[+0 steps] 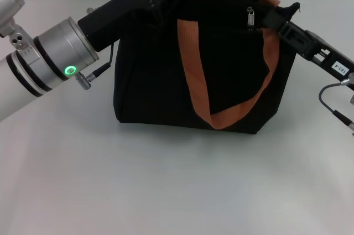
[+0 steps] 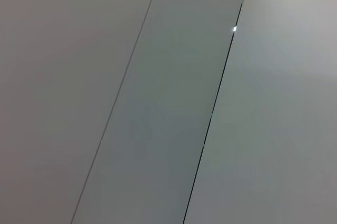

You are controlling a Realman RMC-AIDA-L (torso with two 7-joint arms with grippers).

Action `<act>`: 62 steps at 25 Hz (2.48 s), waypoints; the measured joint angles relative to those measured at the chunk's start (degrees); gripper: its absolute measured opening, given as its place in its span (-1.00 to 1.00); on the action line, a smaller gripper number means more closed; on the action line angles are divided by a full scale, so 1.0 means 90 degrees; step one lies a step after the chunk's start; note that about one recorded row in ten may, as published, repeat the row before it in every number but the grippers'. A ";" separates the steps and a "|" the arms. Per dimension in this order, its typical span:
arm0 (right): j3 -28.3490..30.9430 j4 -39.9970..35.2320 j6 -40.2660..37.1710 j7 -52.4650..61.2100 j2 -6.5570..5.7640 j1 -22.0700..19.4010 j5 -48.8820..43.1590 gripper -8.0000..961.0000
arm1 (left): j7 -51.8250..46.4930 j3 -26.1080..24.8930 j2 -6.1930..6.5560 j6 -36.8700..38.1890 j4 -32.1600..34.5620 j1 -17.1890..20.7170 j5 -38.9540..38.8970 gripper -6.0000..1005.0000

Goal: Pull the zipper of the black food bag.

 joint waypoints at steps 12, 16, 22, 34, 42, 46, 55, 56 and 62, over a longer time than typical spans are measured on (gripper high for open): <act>-0.0273 -0.0225 0.0327 -0.0002 -0.0010 0.0333 -0.0128 -0.48 | -0.0006 -0.0004 0.0000 -0.0040 -0.0079 -0.0096 -0.0043 -0.95; -0.0440 -0.0209 0.0377 0.0028 -0.0006 0.0431 -0.0129 -0.48 | -0.0004 -0.0004 0.0000 -0.0058 -0.0092 -0.0096 -0.0067 -0.95; -0.0443 -0.0179 0.0411 0.0061 0.0002 0.0444 -0.0099 -0.48 | -0.0001 -0.0002 0.0000 -0.0070 -0.0093 -0.0093 -0.0069 -0.94; -0.0611 -0.0228 0.0666 0.0552 -0.0001 0.0502 0.0125 -0.48 | 0.0010 -0.0002 0.0000 -0.0077 -0.0093 -0.0090 -0.0070 -0.94; -0.0816 -0.0235 0.0484 0.0706 0.0001 0.0578 0.0114 -0.49 | 0.0011 -0.0002 0.0000 -0.0078 -0.0093 -0.0095 -0.0073 -0.94; -0.0792 -0.0234 0.0716 0.0721 0.0005 0.0571 0.0141 -0.49 | 0.0016 -0.0002 0.0000 -0.0079 -0.0093 -0.0096 -0.0073 -0.93; -0.0829 -0.0194 0.0813 0.0726 0.0010 0.0638 0.0157 -0.50 | 0.0020 -0.0003 0.0000 -0.0083 -0.0092 -0.0093 -0.0073 -0.93; -0.0841 -0.0189 0.0815 0.0728 0.0010 0.0652 0.0158 -0.50 | 0.0020 -0.0003 0.0000 -0.0083 -0.0092 -0.0093 -0.0073 -0.93; -0.0849 -0.0187 0.0816 0.0729 0.0010 0.0683 0.0145 -0.50 | 0.0020 -0.0003 0.0000 -0.0083 -0.0092 -0.0083 -0.0073 -0.93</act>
